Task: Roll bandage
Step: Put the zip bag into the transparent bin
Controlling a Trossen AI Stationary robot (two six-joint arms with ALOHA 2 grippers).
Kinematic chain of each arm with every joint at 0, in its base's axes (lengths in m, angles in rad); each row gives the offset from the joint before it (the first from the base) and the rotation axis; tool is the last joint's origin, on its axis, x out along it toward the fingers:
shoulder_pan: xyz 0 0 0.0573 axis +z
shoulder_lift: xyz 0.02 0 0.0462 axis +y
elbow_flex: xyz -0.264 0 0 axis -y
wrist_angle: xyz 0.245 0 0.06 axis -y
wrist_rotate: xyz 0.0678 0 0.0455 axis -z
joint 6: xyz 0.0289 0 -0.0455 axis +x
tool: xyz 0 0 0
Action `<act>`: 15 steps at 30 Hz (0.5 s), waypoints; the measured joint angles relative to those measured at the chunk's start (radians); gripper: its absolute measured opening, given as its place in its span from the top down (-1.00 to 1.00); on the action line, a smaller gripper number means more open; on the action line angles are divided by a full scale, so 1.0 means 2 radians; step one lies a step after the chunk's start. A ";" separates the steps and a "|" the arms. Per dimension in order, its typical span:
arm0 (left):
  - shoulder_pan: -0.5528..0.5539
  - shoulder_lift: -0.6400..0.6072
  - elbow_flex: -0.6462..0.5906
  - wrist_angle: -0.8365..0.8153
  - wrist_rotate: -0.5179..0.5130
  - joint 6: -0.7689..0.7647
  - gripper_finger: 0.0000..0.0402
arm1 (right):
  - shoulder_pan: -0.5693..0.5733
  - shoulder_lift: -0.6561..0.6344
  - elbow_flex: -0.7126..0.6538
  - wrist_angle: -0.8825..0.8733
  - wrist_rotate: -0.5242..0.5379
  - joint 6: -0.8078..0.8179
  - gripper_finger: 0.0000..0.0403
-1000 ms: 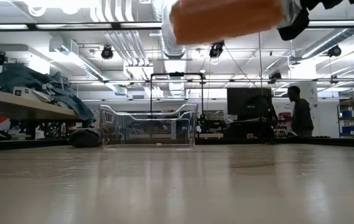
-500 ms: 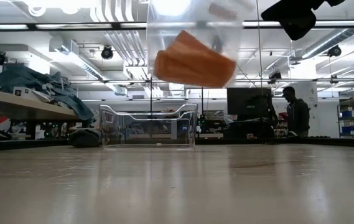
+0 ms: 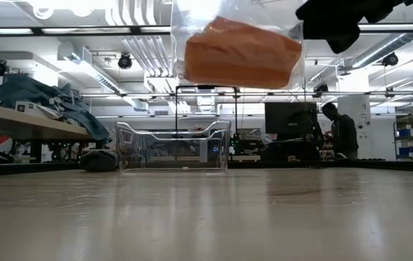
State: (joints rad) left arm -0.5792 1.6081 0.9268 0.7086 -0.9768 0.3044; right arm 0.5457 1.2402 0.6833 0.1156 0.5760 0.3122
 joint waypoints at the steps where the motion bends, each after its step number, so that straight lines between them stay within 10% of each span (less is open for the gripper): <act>1: 0.000 0.000 0.000 0.000 0.000 0.002 1.00 | 0.000 0.004 -0.005 0.021 -0.001 -0.009 0.11; 15: -0.009 0.000 0.000 0.001 0.000 -0.003 1.00 | 0.013 0.026 -0.063 0.196 -0.014 -0.024 0.11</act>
State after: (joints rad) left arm -0.5972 1.6081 0.9268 0.7109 -0.9768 0.2981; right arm 0.5716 1.2926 0.5564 0.5076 0.5471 0.2651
